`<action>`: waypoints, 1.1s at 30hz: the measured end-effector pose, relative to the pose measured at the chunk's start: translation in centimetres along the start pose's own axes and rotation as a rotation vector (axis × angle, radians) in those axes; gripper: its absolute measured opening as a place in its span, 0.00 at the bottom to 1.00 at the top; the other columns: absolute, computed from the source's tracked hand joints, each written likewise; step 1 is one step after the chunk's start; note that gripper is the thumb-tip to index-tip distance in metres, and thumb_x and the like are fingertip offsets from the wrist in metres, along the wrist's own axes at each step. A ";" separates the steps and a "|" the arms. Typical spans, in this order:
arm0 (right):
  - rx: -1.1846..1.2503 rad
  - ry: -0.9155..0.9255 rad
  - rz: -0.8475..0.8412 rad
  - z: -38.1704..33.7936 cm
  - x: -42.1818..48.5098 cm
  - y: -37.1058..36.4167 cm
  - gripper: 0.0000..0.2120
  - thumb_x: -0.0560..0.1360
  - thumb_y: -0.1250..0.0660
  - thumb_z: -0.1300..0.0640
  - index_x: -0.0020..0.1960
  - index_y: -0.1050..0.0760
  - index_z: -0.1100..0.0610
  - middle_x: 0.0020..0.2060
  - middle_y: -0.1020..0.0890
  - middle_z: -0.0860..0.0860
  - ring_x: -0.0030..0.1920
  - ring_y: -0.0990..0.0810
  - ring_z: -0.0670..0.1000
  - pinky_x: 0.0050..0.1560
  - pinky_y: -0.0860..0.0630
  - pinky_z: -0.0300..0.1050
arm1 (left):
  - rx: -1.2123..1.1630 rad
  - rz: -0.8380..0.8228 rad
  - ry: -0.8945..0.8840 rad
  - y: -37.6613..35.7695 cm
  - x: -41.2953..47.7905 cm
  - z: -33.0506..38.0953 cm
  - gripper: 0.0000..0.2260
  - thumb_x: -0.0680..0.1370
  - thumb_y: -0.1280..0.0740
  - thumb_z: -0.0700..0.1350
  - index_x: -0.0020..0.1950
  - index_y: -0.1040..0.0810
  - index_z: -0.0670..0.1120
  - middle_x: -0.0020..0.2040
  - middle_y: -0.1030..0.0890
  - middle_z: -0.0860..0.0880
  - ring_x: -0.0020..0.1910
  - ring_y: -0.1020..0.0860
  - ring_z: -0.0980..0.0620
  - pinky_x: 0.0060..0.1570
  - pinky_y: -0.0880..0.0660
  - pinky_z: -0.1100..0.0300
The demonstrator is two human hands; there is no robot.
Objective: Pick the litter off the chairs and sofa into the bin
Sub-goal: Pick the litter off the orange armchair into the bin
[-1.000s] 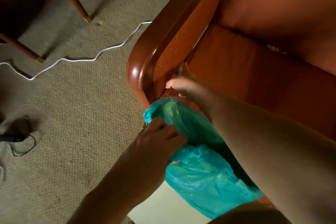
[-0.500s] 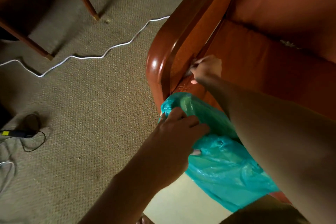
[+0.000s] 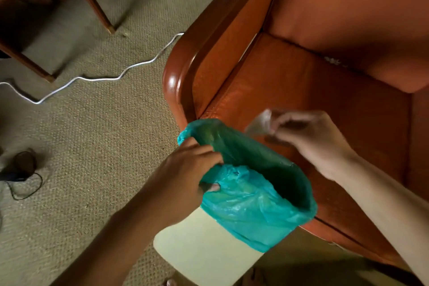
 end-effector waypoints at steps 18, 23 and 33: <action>0.741 -0.513 0.098 2.8 16.7 -3.4 0.05 0.78 0.37 0.57 0.53 0.26 0.56 0.44 0.23 0.52 0.37 0.26 0.49 0.41 0.25 0.47 | -0.123 -0.043 0.050 1.3 5.1 -0.4 0.17 0.63 0.25 0.53 0.50 0.22 0.55 0.46 0.27 0.64 0.52 0.31 0.63 0.55 0.41 0.79; 0.291 -0.467 0.056 1.4 23.6 -3.8 0.05 0.76 0.34 0.57 0.51 0.28 0.55 0.46 0.26 0.51 0.43 0.23 0.51 0.40 0.21 0.43 | -0.162 -0.079 0.071 0.1 6.1 -1.3 0.25 0.61 0.27 0.58 0.56 0.31 0.61 0.44 0.32 0.73 0.54 0.37 0.73 0.51 0.40 0.78; -0.120 -0.360 0.112 1.6 30.4 -1.7 0.23 0.70 0.27 0.61 0.63 0.30 0.54 0.43 0.27 0.49 0.54 0.23 0.54 0.45 0.24 0.45 | -0.134 -0.021 0.021 0.0 6.1 -1.6 0.24 0.57 0.27 0.60 0.50 0.28 0.59 0.43 0.27 0.63 0.46 0.32 0.66 0.45 0.34 0.77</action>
Point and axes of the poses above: each hand's wrist, its own x-axis towards the middle knuckle, its own y-axis out of the back of the hand, z = x × y, the point moved 3 cm from there along x, towards the middle knuckle
